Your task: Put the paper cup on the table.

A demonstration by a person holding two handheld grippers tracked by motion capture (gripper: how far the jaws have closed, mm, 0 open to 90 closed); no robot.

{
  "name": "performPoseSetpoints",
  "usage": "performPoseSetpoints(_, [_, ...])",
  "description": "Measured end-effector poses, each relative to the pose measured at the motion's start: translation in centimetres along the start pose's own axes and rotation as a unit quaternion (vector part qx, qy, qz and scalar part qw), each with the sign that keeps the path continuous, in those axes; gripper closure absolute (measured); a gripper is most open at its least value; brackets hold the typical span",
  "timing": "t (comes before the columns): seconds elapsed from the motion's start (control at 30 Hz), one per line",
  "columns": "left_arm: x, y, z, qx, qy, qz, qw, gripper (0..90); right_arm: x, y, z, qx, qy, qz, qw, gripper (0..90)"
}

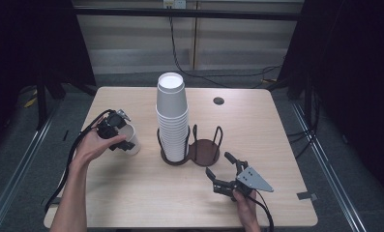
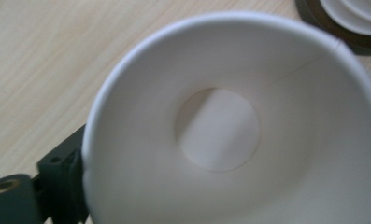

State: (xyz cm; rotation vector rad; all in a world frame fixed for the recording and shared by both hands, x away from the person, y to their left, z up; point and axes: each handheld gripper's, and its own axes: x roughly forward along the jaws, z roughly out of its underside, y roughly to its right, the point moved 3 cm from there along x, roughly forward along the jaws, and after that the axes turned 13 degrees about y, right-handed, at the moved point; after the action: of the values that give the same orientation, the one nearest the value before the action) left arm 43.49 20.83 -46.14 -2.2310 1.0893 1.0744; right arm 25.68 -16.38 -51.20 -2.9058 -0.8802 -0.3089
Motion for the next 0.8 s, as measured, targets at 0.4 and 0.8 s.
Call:
performPoseSetpoints(0.4, [0.6,0.1,0.8,0.005,0.002,-0.013,0.9999,6.2,0.0,0.0,0.0,0.000,0.000,0.000,1.0000,13.3])
performPoseSetpoints(0.8, [0.7,-0.2,3.1,-0.005,0.019,-0.003,0.9998,14.6,0.0,0.0,0.0,0.000,0.000,0.000,1.0000,13.4])
